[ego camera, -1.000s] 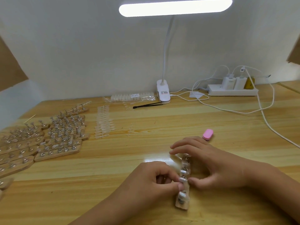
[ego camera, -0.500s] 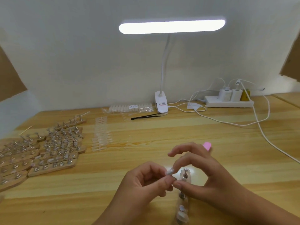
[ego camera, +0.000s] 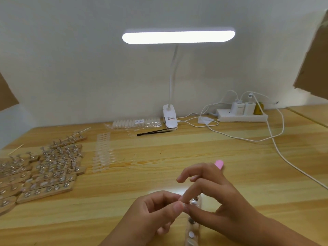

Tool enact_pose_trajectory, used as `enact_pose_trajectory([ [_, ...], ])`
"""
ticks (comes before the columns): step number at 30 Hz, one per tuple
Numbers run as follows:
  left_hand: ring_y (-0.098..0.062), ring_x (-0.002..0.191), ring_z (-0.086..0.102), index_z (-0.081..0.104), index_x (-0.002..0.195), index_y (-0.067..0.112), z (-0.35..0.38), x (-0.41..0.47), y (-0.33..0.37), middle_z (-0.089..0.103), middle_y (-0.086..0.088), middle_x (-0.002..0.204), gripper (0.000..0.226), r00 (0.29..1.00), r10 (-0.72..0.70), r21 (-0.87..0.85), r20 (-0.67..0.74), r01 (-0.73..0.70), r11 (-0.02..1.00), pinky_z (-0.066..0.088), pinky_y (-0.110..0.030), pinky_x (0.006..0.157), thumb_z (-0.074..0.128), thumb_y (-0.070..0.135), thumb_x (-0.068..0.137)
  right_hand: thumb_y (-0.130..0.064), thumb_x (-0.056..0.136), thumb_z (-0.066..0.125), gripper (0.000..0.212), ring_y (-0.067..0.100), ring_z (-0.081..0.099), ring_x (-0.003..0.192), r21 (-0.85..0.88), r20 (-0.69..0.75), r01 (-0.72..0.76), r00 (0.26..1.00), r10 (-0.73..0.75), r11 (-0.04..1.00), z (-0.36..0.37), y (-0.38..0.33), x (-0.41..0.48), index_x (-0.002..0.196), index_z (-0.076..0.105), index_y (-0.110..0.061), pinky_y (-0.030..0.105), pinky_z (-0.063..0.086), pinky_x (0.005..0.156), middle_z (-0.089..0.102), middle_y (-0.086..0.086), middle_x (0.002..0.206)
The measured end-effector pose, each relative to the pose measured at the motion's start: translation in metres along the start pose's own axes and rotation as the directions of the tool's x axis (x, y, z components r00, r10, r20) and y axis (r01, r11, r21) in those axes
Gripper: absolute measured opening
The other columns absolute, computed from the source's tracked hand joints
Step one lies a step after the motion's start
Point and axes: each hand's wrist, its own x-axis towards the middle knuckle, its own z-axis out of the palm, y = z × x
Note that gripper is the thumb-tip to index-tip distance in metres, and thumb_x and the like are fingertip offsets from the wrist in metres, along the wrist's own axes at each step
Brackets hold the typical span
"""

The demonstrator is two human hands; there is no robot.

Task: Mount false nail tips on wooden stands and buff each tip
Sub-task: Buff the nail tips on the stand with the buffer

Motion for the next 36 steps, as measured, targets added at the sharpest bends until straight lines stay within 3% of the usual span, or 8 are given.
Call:
enact_pose_trajectory([
  [4, -0.004, 0.049, 0.045, 0.078, 0.086, 0.027, 0.000, -0.003, 0.004, 0.054, 0.011, 0.055, 0.039, 1.000, 0.008, 0.086, 0.007, -0.008, 0.996, 0.036, -0.014, 0.050, 0.080, 0.050, 0.055, -0.030, 0.089, 0.067, 0.010, 0.017, 0.056, 0.108, -0.042, -0.008, 0.035, 0.999, -0.035, 0.998, 0.001, 0.000, 0.000, 0.087, 0.071, -0.021, 0.030, 0.046, 0.086, 0.057, -0.016, 0.117],
  [16, -0.004, 0.046, 0.044, 0.079, 0.088, 0.020, 0.000, 0.000, 0.000, 0.053, 0.007, 0.055, 0.045, 1.000, 0.007, -0.001, -0.010, -0.007, 1.000, 0.035, -0.012, 0.045, 0.085, 0.049, 0.054, -0.035, 0.089, 0.068, 0.016, 0.011, 0.056, 0.113, -0.102, 0.054, 0.082, 0.996, -0.077, 0.991, -0.009, 0.012, 0.003, 0.104, 0.066, -0.027, 0.020, 0.042, 0.093, 0.058, -0.017, 0.117],
  [19, -0.004, 0.043, 0.042, 0.079, 0.082, 0.011, -0.001, 0.003, -0.002, 0.059, 0.007, 0.057, 0.060, 0.999, -0.006, -0.128, -0.033, 0.002, 0.992, 0.034, -0.013, 0.040, 0.096, 0.047, 0.038, -0.049, 0.087, 0.066, 0.030, 0.006, 0.057, 0.111, -0.103, -0.085, -0.226, 0.972, 0.217, 0.969, -0.033, 0.043, 0.010, 0.113, 0.060, -0.035, 0.023, 0.044, 0.092, 0.063, -0.017, 0.111],
  [22, -0.004, 0.042, 0.041, 0.077, 0.078, 0.006, -0.001, 0.004, -0.002, 0.062, 0.005, 0.060, 0.066, 0.999, -0.030, -0.245, -0.030, 0.022, 0.969, 0.032, -0.013, 0.036, 0.100, 0.042, 0.028, -0.068, 0.067, 0.059, 0.061, 0.007, 0.048, 0.115, -0.231, -0.014, -0.574, 0.809, 0.587, 0.785, -0.055, 0.080, 0.005, 0.120, 0.046, -0.042, 0.030, 0.040, 0.098, 0.055, -0.017, 0.116],
  [26, -0.004, 0.041, 0.041, 0.076, 0.076, 0.005, 0.000, 0.002, 0.001, 0.058, 0.004, 0.059, 0.063, 0.999, -0.037, -0.317, 0.002, 0.035, 0.948, 0.031, -0.013, 0.034, 0.100, 0.039, 0.029, -0.078, 0.064, 0.052, 0.048, 0.005, 0.045, 0.111, -0.399, 0.110, -0.509, 0.799, 0.591, 0.763, -0.058, 0.102, -0.003, 0.103, 0.051, -0.050, 0.027, 0.037, 0.094, 0.047, -0.031, 0.111],
  [30, -0.004, 0.044, 0.040, 0.078, 0.079, 0.008, -0.001, 0.001, 0.001, 0.050, 0.002, 0.060, 0.059, 0.998, -0.035, -0.352, 0.048, 0.050, 0.935, 0.030, -0.013, 0.036, 0.099, 0.044, 0.036, -0.052, 0.080, 0.066, 0.017, 0.010, 0.047, 0.108, -0.467, 0.094, -0.470, 0.816, 0.571, 0.749, -0.055, 0.097, 0.000, 0.092, 0.054, -0.052, 0.026, 0.037, 0.089, 0.050, -0.025, 0.105],
  [32, -0.003, 0.045, 0.040, 0.078, 0.078, 0.010, -0.001, 0.000, 0.001, 0.049, 0.004, 0.060, 0.056, 0.997, -0.026, -0.352, 0.078, 0.052, 0.934, 0.031, -0.012, 0.038, 0.097, 0.047, 0.040, -0.047, 0.080, 0.069, 0.018, 0.011, 0.054, 0.104, -0.342, 0.074, -0.476, 0.846, 0.528, 0.811, -0.053, 0.083, 0.003, 0.095, 0.060, -0.048, 0.020, 0.042, 0.085, 0.058, -0.018, 0.101],
  [36, -0.002, 0.046, 0.039, 0.077, 0.075, 0.014, -0.001, -0.001, 0.001, 0.048, 0.005, 0.059, 0.050, 0.992, -0.022, -0.333, 0.125, 0.063, 0.941, 0.032, -0.011, 0.039, 0.094, 0.050, 0.046, -0.042, 0.085, 0.070, 0.036, 0.016, 0.065, 0.102, 0.246, 0.161, -0.308, 0.948, 0.275, 0.919, -0.036, 0.027, 0.011, 0.120, 0.066, -0.035, 0.018, 0.050, 0.088, 0.067, -0.005, 0.106],
])
